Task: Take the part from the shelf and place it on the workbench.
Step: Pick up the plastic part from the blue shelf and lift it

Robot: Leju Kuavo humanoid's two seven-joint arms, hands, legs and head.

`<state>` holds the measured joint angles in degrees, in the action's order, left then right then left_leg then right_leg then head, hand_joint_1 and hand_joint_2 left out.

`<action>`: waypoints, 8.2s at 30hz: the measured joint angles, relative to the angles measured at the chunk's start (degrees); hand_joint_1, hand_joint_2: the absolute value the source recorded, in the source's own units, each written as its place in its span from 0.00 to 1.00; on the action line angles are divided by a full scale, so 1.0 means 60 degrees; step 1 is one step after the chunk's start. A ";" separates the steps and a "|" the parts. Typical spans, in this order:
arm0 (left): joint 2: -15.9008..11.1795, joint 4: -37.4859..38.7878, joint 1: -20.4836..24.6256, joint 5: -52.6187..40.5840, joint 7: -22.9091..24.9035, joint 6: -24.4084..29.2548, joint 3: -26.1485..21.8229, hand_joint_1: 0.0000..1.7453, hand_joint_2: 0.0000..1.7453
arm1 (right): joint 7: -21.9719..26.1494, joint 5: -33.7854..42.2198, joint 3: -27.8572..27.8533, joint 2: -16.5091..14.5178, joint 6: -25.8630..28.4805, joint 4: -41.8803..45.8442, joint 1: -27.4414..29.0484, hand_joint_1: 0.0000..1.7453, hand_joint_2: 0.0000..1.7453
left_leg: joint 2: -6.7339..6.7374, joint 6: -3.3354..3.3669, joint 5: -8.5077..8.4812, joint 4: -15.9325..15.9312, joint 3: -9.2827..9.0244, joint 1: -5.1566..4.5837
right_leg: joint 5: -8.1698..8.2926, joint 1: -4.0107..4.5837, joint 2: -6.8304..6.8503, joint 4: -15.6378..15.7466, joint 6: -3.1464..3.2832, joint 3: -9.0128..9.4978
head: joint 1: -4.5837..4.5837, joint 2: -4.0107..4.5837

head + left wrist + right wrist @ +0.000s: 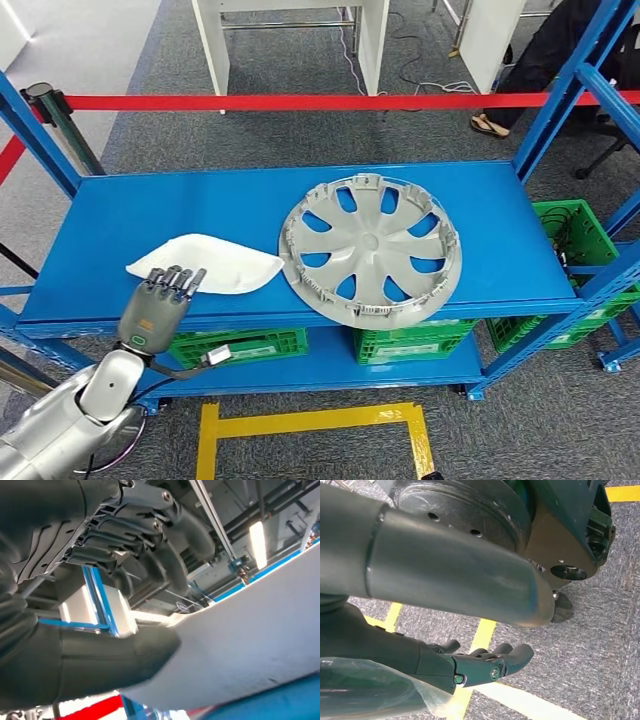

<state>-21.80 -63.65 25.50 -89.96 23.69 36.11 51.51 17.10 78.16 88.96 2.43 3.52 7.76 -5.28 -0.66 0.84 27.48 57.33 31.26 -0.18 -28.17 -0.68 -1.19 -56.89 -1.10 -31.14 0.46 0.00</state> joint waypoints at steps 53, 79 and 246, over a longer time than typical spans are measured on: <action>0.0117 0.1088 -0.0039 0.0004 0.0390 0.0435 -0.0680 0.00 1.00 | -0.0178 -0.0258 0.0000 0.0104 -0.0041 -0.0003 0.0002 0.00 0.00 | 0.0000 0.0000 0.0000 0.0000 -0.0001 0.0001 | 0.0000 0.0001 0.0001 0.0000 0.0000 0.0000 | -0.0002 0.0000; 0.0609 0.1897 0.0026 0.0048 -0.0912 0.0606 -0.2032 0.00 1.00 | -0.0205 -0.0426 0.0000 0.0193 -0.0080 -0.0004 -0.0001 0.00 0.00 | 0.0000 0.0000 -0.0001 0.0000 -0.0003 0.0000 | 0.0001 0.0001 0.0002 0.0000 0.0000 0.0004 | -0.0002 0.0000; 0.0997 0.1738 0.0730 0.6736 -0.8059 -0.3625 -0.3231 1.00 1.00 | -0.0001 -0.1027 0.0004 0.0244 -0.0440 -0.0003 -0.0263 0.00 0.00 | 0.0001 -0.0001 -0.0003 0.0004 -0.0003 0.0000 | 0.0007 0.0000 -0.0001 -0.0002 0.0000 0.0002 | -0.0002 0.0000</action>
<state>-15.81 -53.22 29.87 -49.55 -24.66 14.36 32.12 17.09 72.00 88.98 3.89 0.88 7.74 -6.85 -0.65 0.84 27.47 57.35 31.24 -0.18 -28.12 -0.68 -1.20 -56.90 -1.10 -31.12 0.45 0.00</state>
